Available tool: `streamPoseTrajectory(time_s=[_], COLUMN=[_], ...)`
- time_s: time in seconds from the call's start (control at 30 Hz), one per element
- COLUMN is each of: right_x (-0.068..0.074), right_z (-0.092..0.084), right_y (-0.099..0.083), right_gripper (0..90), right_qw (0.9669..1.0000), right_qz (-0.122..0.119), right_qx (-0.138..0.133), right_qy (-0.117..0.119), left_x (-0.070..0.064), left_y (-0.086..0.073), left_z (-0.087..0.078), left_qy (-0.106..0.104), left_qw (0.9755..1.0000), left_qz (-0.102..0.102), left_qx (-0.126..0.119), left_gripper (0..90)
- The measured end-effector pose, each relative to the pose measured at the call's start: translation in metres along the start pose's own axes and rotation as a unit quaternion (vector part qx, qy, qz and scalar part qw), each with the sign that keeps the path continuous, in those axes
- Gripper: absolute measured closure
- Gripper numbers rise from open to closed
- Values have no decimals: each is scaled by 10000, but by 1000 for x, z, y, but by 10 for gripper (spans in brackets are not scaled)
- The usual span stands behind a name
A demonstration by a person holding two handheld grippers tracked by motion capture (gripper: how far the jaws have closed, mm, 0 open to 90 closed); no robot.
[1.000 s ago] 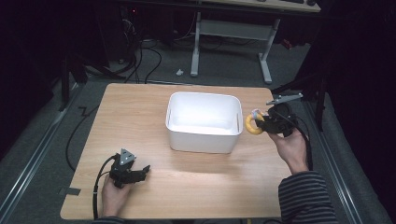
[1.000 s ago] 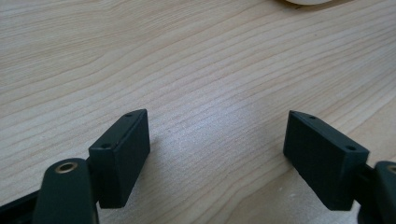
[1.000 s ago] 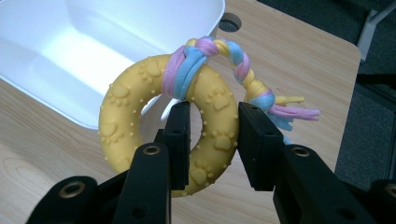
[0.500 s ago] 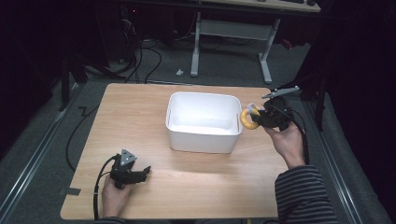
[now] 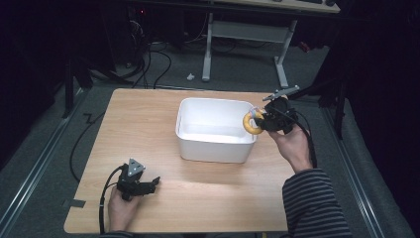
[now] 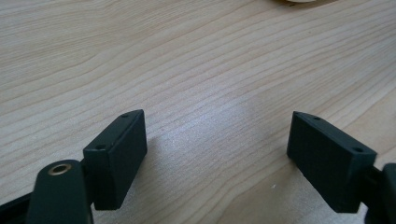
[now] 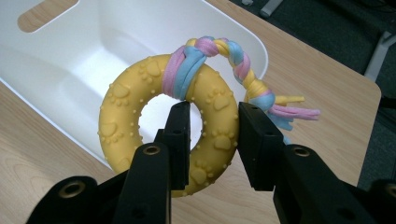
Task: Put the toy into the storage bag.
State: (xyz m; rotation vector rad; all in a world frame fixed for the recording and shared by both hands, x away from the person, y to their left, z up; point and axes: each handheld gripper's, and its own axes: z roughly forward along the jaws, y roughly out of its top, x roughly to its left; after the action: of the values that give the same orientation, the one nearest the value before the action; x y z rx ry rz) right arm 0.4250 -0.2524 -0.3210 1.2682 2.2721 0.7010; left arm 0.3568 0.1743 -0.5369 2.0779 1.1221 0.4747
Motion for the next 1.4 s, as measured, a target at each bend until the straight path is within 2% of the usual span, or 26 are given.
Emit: streamPoseTrajectory(time_s=[0.67, 1.07, 1.3, 1.33, 1.4], right_x=[30, 40, 47, 48, 49], right_z=[24, 41, 52, 53, 55], right_y=[20, 22, 24, 24, 24], right_gripper=[665, 665, 665, 665, 665], right_qw=[9994, 9984, 9978, 9975, 9973], right_qz=[-214, -308, -343, -423, -431], right_qx=[157, 298, 427, 423, 460], right_qy=[230, 378, 379, 383, 387], left_x=[0, -1, 0, 0, 0], left_y=[0, 0, 0, 0, 0], left_z=[0, 0, 0, 0, 0], left_qy=[-21, -15, -22, -25, -24], left_qw=[10000, 10000, 10000, 10000, 10000], left_qz=[6, 7, 4, 4, 1], left_qx=[11, 7, 13, 13, 3], left_gripper=[195, 194, 194, 194, 196])
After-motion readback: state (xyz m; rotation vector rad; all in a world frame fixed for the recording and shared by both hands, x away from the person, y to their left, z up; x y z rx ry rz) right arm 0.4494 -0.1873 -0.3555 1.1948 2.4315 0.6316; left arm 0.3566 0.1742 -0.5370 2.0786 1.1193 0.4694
